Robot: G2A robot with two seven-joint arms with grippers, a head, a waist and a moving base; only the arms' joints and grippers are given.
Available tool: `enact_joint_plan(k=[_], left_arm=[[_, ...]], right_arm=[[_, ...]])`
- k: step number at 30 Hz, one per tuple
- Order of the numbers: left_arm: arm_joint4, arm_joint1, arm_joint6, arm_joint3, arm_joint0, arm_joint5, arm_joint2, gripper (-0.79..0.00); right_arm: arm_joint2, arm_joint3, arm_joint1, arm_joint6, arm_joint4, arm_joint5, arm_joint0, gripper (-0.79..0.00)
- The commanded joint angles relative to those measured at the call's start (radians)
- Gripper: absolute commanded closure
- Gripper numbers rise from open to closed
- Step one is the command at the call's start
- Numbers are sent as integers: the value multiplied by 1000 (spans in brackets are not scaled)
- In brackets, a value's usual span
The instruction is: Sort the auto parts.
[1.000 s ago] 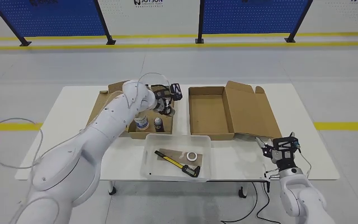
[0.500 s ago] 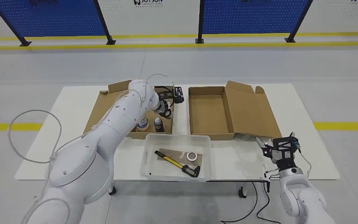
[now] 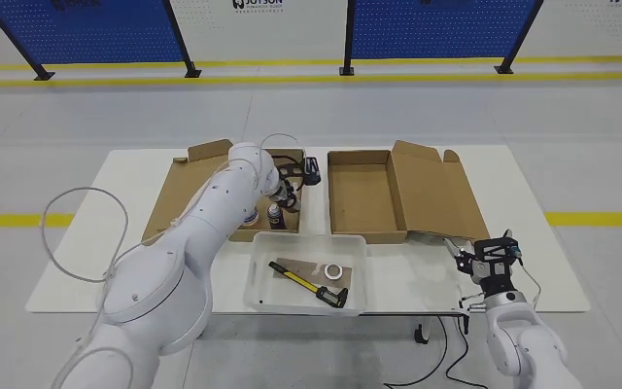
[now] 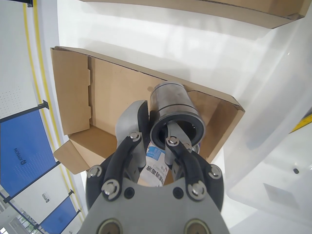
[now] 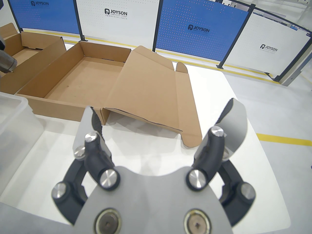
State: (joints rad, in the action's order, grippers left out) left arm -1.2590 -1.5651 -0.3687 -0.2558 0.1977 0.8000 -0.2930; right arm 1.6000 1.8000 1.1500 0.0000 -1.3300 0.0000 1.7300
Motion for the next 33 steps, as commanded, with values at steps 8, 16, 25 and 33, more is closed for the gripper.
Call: enact_joint_plan(k=[8, 16, 25, 33], left_arm=[[-22, -18, 16, 36, -10, -1, 0, 0], [-43, -25, 18, 64, -17, -4, -1, 0], [-65, -30, 13, 75, -5, 3, 1, 0], [-76, -34, 13, 80, 9, 4, 0, 0]], right_arm=[[0, 0, 0, 0, 0, 0, 0, -785], [0, 0, 0, 0, 0, 0, 0, -785], [0, 0, 0, 0, 0, 0, 0, -785], [0, 0, 0, 0, 0, 0, 0, -785]])
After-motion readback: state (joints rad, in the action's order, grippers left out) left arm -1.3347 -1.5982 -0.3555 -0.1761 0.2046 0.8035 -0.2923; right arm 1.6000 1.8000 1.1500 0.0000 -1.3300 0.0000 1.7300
